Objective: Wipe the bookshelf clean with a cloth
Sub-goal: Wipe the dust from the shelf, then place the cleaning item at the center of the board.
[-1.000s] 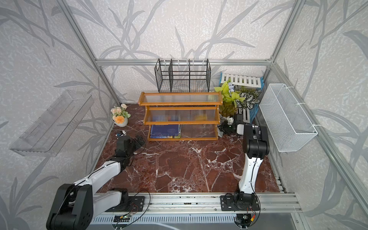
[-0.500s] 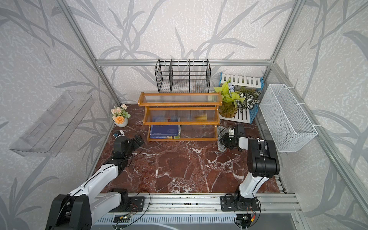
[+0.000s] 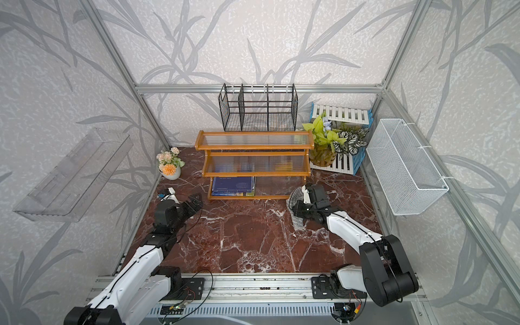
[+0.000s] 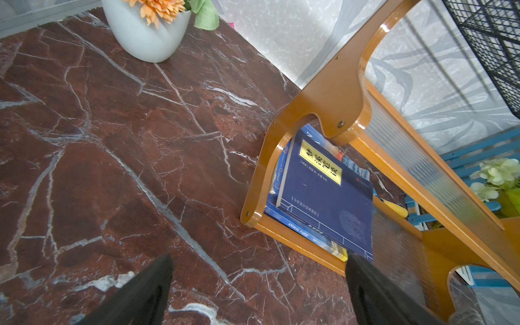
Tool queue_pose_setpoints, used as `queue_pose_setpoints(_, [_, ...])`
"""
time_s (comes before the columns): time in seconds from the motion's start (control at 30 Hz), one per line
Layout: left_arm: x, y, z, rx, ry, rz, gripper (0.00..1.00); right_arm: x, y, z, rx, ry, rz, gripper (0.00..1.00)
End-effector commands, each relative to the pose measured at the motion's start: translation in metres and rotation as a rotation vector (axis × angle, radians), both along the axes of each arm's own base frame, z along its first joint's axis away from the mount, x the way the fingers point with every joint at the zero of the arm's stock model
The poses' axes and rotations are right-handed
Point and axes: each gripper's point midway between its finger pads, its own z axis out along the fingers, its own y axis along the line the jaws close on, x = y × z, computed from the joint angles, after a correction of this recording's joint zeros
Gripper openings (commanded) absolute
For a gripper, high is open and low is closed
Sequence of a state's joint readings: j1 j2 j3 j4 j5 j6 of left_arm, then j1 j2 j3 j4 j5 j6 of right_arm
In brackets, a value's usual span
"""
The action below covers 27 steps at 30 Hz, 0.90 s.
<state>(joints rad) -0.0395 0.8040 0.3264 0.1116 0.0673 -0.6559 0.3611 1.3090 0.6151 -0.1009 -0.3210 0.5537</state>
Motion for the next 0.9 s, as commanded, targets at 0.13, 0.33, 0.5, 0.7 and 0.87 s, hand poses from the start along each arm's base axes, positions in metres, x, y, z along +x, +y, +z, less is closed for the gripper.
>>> queue_pose_setpoints(0.13, [-0.023,-0.026,-0.007,-0.077,-0.009,-0.081,1.00,-0.020,0.107,0.024,0.010,-0.097,0.325,0.00])
queue_pose_setpoints(0.33, [-0.034,-0.066,-0.012,-0.092,-0.005,-0.178,1.00,-0.035,0.173,0.010,-0.020,-0.077,0.468,0.17])
queue_pose_setpoints(0.5, [-0.039,-0.087,-0.012,-0.093,-0.007,-0.237,1.00,-0.048,0.161,0.000,-0.070,-0.040,0.480,0.46])
queue_pose_setpoints(0.7, [-0.044,-0.114,-0.017,-0.094,-0.005,-0.324,1.00,-0.062,0.129,0.024,-0.104,-0.094,0.457,0.63])
queue_pose_setpoints(0.87, [-0.049,-0.152,-0.018,-0.067,-0.029,-0.452,1.00,-0.058,0.093,0.045,-0.107,-0.131,0.349,0.66])
